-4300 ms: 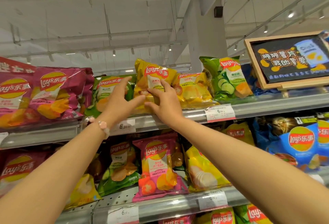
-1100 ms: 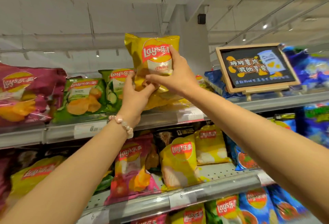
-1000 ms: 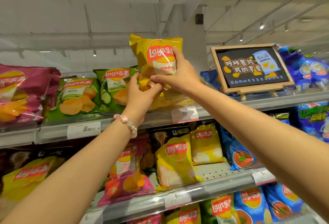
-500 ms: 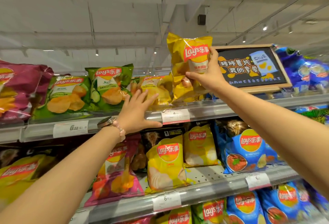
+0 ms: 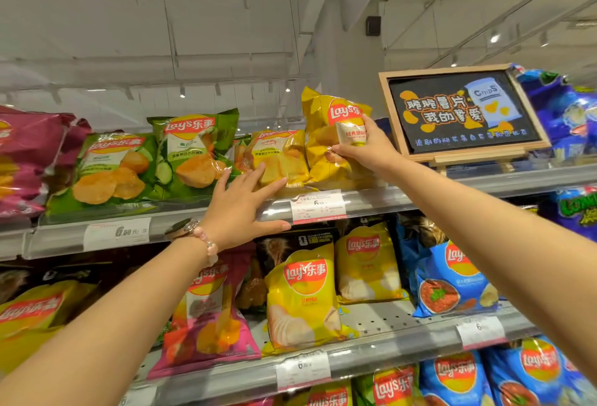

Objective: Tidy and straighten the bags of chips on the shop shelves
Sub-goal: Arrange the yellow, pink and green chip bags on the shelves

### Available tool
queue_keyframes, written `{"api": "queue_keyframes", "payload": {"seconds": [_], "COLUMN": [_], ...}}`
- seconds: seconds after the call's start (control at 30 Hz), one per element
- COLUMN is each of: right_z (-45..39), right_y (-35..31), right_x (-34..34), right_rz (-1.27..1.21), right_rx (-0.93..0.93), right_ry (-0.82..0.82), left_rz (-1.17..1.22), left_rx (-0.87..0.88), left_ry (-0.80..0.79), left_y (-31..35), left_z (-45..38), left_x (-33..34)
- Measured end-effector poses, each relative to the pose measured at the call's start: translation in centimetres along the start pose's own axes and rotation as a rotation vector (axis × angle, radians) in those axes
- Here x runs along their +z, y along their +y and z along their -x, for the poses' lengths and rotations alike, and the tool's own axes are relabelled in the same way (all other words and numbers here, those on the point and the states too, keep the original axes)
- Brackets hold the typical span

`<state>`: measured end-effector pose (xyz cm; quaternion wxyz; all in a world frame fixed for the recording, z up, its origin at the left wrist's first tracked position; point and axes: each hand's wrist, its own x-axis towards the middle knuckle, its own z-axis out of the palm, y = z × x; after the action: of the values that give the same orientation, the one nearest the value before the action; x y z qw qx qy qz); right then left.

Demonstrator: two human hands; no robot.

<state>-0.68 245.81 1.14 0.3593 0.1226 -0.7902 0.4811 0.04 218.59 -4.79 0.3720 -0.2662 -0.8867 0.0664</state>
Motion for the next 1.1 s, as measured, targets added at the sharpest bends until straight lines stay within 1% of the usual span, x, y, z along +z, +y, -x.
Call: {"api": "queue_keyframes", "payload": {"seconds": [0.1,0.2,0.3,0.4,0.5,0.63,0.77,0.93,1.1], "right_z": [0.2,0.7,1.2,1.2,1.0,1.4,1.6,1.7,1.7], "right_y": [0.0,0.5,1.3,1.6,1.4,1.1,0.8,0.5,0.7], "right_x": [0.2,0.7,1.5,1.7,1.4,1.3,1.1,1.2,1.5], "right_rz": [0.006,0.036,0.136,0.169,0.107,0.077,0.13,0.226,0.231], "right_rx": [-0.023,-0.066,-0.128,-0.146,-0.105,-0.074,-0.017,-0.028,-0.012], "right_ry": [0.018,0.11,0.199,0.177,0.128,0.136,0.115,0.134,0.14], "left_rz": [0.007,0.006,0.004,0.014,0.024,0.037,0.039,0.04,0.054], "left_rx": [0.011,0.016,0.014,0.009,0.008,0.017,0.02,0.031,0.035], "left_ry": [0.028,0.046,0.057,0.054,0.056,0.059,0.059,0.057,0.055], "left_y": [-0.2,-0.4,-0.4,-0.4,-0.3,-0.3,-0.3,-0.3,-0.2], "left_z": [-0.1,-0.1,-0.1,-0.1,-0.1,0.0,-0.1,-0.1,-0.1], "left_x": [0.4,0.7,0.8,0.7,0.7,0.7,0.7,0.7,0.6]}}
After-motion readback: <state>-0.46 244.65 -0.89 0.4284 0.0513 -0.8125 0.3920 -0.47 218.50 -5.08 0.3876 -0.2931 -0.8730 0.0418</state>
